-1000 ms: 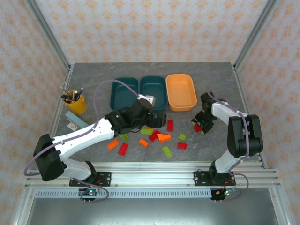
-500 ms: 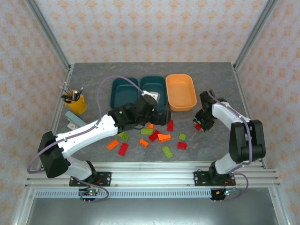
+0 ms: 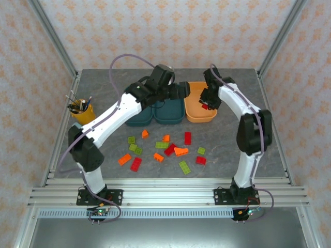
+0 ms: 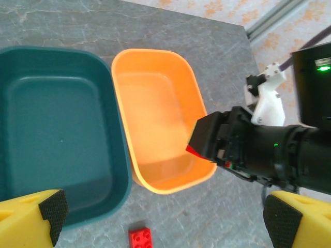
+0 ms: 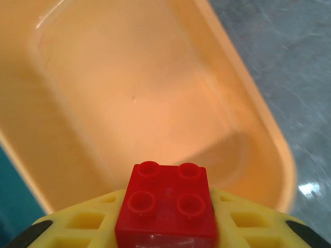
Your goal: Sort the legos into containers by color
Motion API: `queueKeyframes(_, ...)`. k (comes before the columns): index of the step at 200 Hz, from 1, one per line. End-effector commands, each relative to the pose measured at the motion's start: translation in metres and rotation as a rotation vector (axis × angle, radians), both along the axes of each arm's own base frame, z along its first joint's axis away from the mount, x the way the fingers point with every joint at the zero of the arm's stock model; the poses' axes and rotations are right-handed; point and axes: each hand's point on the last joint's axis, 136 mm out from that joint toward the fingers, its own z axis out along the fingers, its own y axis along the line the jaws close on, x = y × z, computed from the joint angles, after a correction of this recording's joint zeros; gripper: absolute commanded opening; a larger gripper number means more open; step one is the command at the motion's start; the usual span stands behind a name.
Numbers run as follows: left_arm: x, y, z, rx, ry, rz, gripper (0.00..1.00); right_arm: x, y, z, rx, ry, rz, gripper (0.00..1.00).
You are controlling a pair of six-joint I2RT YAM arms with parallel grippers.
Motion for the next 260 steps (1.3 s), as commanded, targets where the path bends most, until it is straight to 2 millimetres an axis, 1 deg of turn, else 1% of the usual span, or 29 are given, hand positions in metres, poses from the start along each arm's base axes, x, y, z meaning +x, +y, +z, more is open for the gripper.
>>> queueKeyframes(1, 0.01, 0.008, -0.004, 0.021, 0.058, 0.011, 1.0, 0.013, 0.001, -0.012, -0.037, 0.047, 0.034, 0.38)
queueKeyframes(9, 0.016, 0.011, -0.006, 0.027, 0.064, 0.022, 1.0, 0.019, 0.003, -0.019, -0.038, 0.059, 0.035, 0.38)
queueKeyframes(14, 0.018, 0.013, -0.002, 0.022, 0.059, 0.027, 1.0, 0.023, 0.004, -0.022, -0.038, 0.065, 0.034, 0.38)
queueKeyframes(15, 0.02, 0.012, -0.009, 0.03, 0.071, 0.029, 1.0, 0.023, 0.004, -0.024, -0.041, 0.068, 0.032, 0.38)
queueKeyframes(17, 0.022, 0.012, -0.014, 0.036, 0.081, 0.03, 1.0, 0.025, 0.004, -0.026, -0.043, 0.073, 0.032, 0.38)
queueKeyframes(28, 0.028, 0.014, -0.021, 0.044, 0.096, 0.041, 1.0, 0.03, 0.006, -0.035, -0.044, 0.092, 0.031, 0.38)
queueKeyframes(52, 0.034, 0.019, -0.031, 0.06, 0.115, 0.052, 1.0, 0.039, 0.01, -0.054, -0.042, 0.131, 0.029, 0.38)
queueKeyframes(67, 0.034, 0.021, -0.034, 0.071, 0.124, 0.055, 1.0, 0.043, 0.011, -0.061, -0.041, 0.146, 0.028, 0.39)
queueKeyframes(85, 0.031, 0.026, -0.038, 0.091, 0.136, 0.063, 1.0, 0.046, 0.012, -0.064, -0.046, 0.156, 0.026, 0.44)
queueKeyframes(97, 0.028, 0.03, -0.04, 0.102, 0.141, 0.069, 1.0, 0.046, 0.012, -0.064, -0.05, 0.162, 0.028, 0.51)
queueKeyframes(111, 0.024, 0.038, -0.039, 0.118, 0.145, 0.087, 1.0, 0.049, 0.01, -0.053, -0.055, 0.143, 0.03, 0.57)
queueKeyframes(122, 0.019, 0.046, -0.037, 0.132, 0.147, 0.106, 1.0, 0.051, 0.01, -0.036, -0.059, 0.102, 0.035, 0.59)
queueKeyframes(128, 0.017, 0.05, -0.042, 0.148, 0.162, 0.12, 1.0, 0.052, 0.011, -0.023, -0.061, 0.073, 0.037, 0.6)
queueKeyframes(130, 0.013, 0.053, -0.032, 0.14, 0.145, 0.124, 1.0, 0.052, 0.011, -0.018, -0.062, 0.061, 0.038, 0.6)
queueKeyframes(134, 0.01, 0.058, -0.03, 0.142, 0.146, 0.135, 0.99, 0.053, 0.011, -0.008, -0.066, 0.037, 0.041, 0.6)
queueKeyframes(156, -0.014, 0.08, -0.033, 0.181, 0.178, 0.173, 0.97, 0.046, 0.016, 0.055, -0.068, -0.113, 0.073, 0.62)
queueKeyframes(167, -0.031, 0.093, -0.038, 0.205, 0.195, 0.183, 0.97, 0.034, 0.021, 0.082, -0.053, -0.178, 0.09, 0.62)
queueKeyframes(175, -0.043, 0.104, -0.042, 0.225, 0.207, 0.191, 0.97, 0.023, 0.026, 0.097, -0.034, -0.222, 0.107, 0.62)
queueKeyframes(186, -0.063, 0.119, -0.054, 0.264, 0.24, 0.197, 0.97, 0.004, 0.035, 0.115, -0.001, -0.29, 0.147, 0.63)
queueKeyframes(195, -0.08, 0.131, -0.062, 0.298, 0.259, 0.2, 0.97, -0.014, 0.045, 0.128, 0.037, -0.348, 0.193, 0.64)
queueKeyframes(197, -0.083, 0.134, -0.065, 0.307, 0.263, 0.2, 0.97, -0.019, 0.048, 0.125, 0.044, -0.347, 0.207, 0.65)
queueKeyframes(199, -0.086, 0.137, -0.067, 0.313, 0.268, 0.201, 0.97, -0.023, 0.05, 0.132, 0.057, -0.372, 0.218, 0.65)
queueKeyframes(204, -0.095, 0.145, -0.073, 0.334, 0.278, 0.206, 0.97, -0.035, 0.058, 0.132, 0.078, -0.394, 0.255, 0.66)
queueKeyframes(215, -0.113, 0.16, -0.087, 0.373, 0.305, 0.214, 0.97, -0.065, 0.076, 0.144, 0.139, -0.48, 0.35, 0.68)
queueKeyframes(226, -0.129, 0.172, -0.101, 0.396, 0.334, 0.216, 0.96, -0.096, 0.093, 0.148, 0.199, -0.55, 0.44, 0.71)
queueKeyframes(239, -0.143, 0.183, -0.116, 0.419, 0.362, 0.216, 0.96, -0.132, 0.108, 0.143, 0.243, -0.616, 0.532, 0.74)
queueKeyframes(241, -0.145, 0.185, -0.118, 0.422, 0.366, 0.218, 0.96, -0.137, 0.112, 0.137, 0.243, -0.61, 0.549, 0.74)
queueKeyframes(246, -0.15, 0.188, -0.124, 0.428, 0.377, 0.22, 0.96, -0.151, 0.115, 0.141, 0.254, -0.651, 0.576, 0.75)
queueKeyframes(260, -0.158, 0.195, -0.142, 0.431, 0.415, 0.226, 0.96, -0.182, 0.124, 0.124, 0.25, -0.676, 0.643, 0.77)
